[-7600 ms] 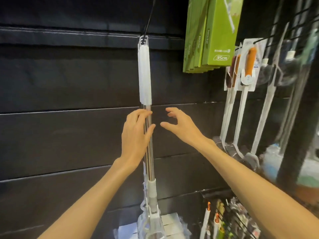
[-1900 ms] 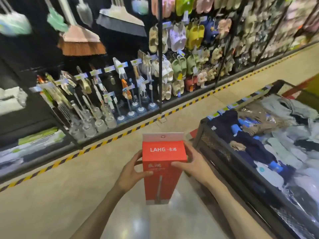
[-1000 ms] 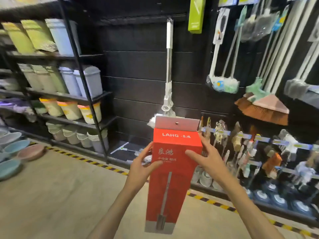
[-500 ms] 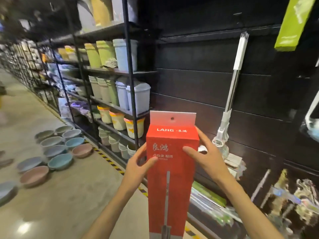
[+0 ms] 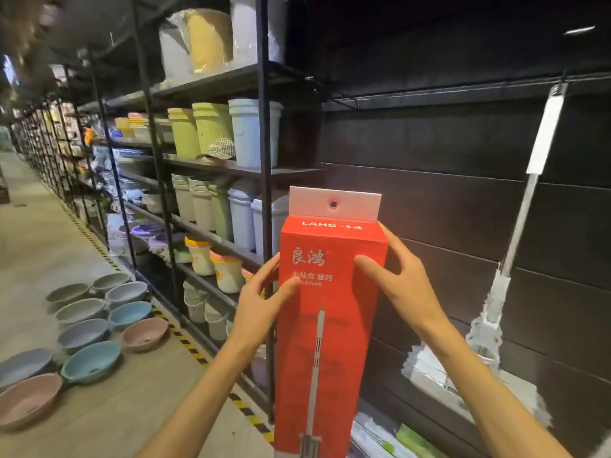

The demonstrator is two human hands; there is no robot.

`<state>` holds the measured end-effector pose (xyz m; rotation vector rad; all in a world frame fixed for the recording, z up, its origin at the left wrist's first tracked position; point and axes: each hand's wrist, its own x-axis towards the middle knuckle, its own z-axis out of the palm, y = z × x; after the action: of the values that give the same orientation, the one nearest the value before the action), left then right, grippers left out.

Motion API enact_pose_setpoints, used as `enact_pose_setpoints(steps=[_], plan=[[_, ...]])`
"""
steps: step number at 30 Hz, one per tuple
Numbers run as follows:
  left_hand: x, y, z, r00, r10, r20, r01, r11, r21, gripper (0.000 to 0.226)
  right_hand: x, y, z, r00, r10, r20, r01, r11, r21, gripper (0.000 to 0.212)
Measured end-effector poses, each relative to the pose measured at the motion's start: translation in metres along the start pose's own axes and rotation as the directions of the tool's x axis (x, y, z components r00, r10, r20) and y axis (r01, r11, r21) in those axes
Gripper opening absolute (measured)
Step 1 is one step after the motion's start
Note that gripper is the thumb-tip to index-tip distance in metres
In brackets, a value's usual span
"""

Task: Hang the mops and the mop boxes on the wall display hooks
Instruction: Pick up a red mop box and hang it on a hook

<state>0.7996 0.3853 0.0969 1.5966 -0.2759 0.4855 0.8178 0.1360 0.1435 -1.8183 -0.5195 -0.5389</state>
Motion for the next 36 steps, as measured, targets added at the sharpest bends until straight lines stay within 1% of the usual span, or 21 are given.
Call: enact_pose_setpoints(steps=[4, 10, 13, 15, 17, 19, 22, 30, 33, 36], plan=[[0.079, -0.016, -0.024, 0.999, 0.026, 0.043, -0.024, 0.998, -0.05, 0.061, 0.069, 0.012, 0.04, 0.999, -0.006, -0.054, 0.005, 1.0, -0.014, 0.092], [0.186, -0.044, -0.054, 0.994, 0.074, 0.078, -0.072, 0.997, -0.026, 0.058, 0.16, 0.035, 0.083, 0.994, -0.024, -0.103, 0.025, 1.0, 0.005, 0.087], [0.234, -0.059, -0.061, 0.991, 0.094, 0.091, -0.087, 0.994, -0.071, 0.067, 0.203, 0.047, 0.099, 0.99, -0.063, -0.127, 0.065, 0.998, 0.01, 0.083], [0.264, -0.068, -0.061, 0.987, 0.116, 0.112, -0.103, 0.988, -0.112, 0.066, 0.229, 0.054, 0.108, 0.983, -0.098, -0.152, 0.103, 0.994, 0.023, 0.081], [0.297, -0.079, -0.06, 0.983, 0.139, 0.12, -0.122, 0.983, -0.14, 0.06, 0.259, 0.063, 0.116, 0.976, -0.135, -0.173, 0.14, 0.99, 0.022, 0.084], [0.331, -0.088, -0.055, 0.979, 0.165, 0.117, -0.145, 0.975, -0.165, 0.052, 0.289, 0.075, 0.12, 0.972, -0.157, -0.172, 0.162, 0.987, 0.011, 0.084], [0.382, -0.103, -0.046, 0.975, 0.191, 0.112, -0.165, 0.964, -0.211, 0.054, 0.335, 0.096, 0.122, 0.968, -0.183, -0.169, 0.191, 0.981, 0.031, 0.083], [0.514, -0.124, -0.032, 0.961, 0.257, 0.101, -0.228, 0.945, -0.232, 0.051, 0.467, 0.132, 0.116, 0.949, -0.284, -0.137, 0.282, 0.959, -0.032, 0.091], [0.557, -0.124, -0.027, 0.959, 0.262, 0.103, -0.228, 0.937, -0.265, 0.05, 0.506, 0.134, 0.113, 0.936, -0.321, -0.141, 0.315, 0.947, -0.065, 0.092], [0.595, -0.123, -0.022, 0.953, 0.263, 0.147, -0.207, 0.926, -0.315, 0.052, 0.54, 0.135, 0.107, 0.928, -0.349, -0.134, 0.335, 0.935, -0.113, 0.091]])
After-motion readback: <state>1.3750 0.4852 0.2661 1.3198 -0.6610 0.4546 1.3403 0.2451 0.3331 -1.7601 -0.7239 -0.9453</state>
